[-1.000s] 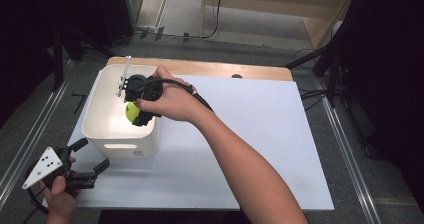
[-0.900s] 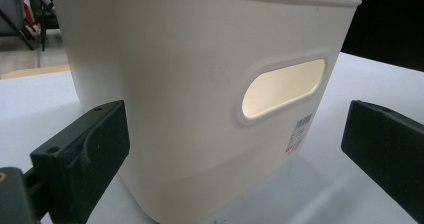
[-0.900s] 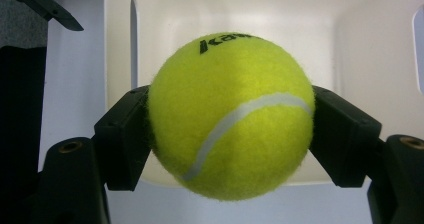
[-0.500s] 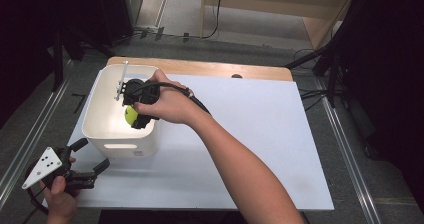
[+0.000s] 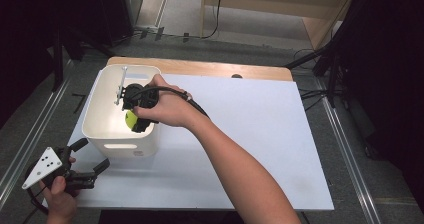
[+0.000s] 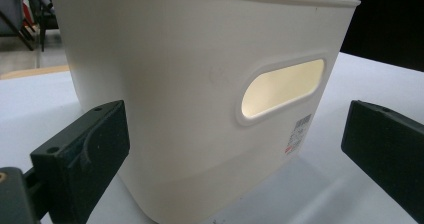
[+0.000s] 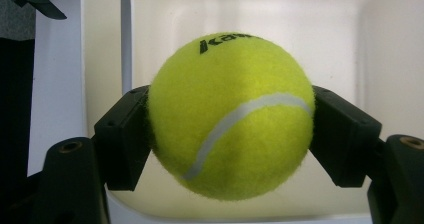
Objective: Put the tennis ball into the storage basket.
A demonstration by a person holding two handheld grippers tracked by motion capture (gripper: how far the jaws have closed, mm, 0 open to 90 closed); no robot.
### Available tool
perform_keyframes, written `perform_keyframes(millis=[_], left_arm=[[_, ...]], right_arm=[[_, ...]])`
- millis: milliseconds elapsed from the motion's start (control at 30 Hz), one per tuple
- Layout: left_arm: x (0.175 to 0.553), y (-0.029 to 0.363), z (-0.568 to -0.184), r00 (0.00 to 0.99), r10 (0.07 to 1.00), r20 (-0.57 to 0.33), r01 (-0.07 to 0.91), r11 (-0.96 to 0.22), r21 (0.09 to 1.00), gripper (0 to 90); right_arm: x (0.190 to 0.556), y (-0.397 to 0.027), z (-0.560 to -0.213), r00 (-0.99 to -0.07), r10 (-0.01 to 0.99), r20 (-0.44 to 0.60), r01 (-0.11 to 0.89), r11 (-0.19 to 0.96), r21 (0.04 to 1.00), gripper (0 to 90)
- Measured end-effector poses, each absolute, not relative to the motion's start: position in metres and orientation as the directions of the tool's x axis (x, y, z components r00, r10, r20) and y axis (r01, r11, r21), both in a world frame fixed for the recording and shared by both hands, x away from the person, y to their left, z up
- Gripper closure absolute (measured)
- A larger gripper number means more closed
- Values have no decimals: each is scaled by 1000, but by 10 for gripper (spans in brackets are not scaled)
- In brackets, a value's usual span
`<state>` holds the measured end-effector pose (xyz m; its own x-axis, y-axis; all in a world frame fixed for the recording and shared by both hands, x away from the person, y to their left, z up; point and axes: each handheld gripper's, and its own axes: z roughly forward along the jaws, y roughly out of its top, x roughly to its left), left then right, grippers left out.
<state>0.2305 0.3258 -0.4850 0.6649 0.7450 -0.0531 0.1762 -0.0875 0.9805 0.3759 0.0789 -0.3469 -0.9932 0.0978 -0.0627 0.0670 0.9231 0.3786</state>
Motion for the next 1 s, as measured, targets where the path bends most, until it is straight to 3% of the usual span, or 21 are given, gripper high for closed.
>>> perform_keyframes(millis=[1000], left_arm=[[230,326,-485,665,745,-49,175,-91,980,0]], right_arm=[[376,85,-368,-995,87,-56,66,951,301,237]])
